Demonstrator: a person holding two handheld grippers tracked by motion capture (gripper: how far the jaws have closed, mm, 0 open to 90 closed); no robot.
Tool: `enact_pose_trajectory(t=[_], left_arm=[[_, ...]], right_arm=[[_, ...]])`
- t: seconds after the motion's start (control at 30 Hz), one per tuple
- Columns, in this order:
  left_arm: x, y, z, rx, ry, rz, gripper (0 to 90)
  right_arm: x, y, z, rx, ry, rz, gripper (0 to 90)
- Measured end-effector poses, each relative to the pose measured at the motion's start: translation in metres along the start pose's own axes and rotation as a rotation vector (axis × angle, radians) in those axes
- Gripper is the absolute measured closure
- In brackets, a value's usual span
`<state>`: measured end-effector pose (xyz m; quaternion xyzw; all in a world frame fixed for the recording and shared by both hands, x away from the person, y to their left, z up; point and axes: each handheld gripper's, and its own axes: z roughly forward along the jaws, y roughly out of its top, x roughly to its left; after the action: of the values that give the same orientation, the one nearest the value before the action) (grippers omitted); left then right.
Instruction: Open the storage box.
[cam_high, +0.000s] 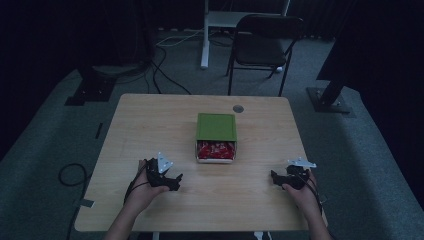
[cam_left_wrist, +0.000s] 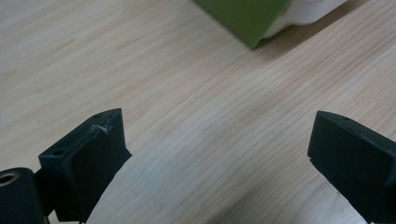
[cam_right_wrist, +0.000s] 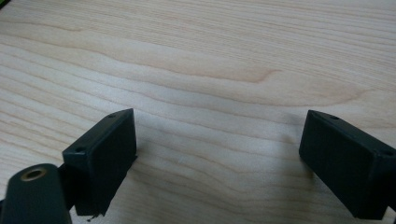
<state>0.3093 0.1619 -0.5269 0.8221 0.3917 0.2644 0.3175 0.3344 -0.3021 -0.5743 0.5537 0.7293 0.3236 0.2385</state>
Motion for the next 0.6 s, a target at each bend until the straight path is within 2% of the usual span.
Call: enact_pose_trajectory(t=[0.1, 0.17, 0.6], left_arm=[[-0.006, 0.006, 0.002, -0.009, -0.012, 0.018, 5.2], [-0.011, 0.012, 0.003, -0.015, -0.025, 0.045, 5.2], [-0.035, 0.031, 0.008, -0.059, -0.084, 0.124, 5.2]], right_arm=[[0.000, 0.000, 0.000, 0.000, 0.000, 0.000, 10.6], [0.000, 0.000, 0.000, 0.001, 0.000, 0.000, 10.6], [0.000, 0.000, 0.000, 0.001, 0.000, 0.000, 10.6]])
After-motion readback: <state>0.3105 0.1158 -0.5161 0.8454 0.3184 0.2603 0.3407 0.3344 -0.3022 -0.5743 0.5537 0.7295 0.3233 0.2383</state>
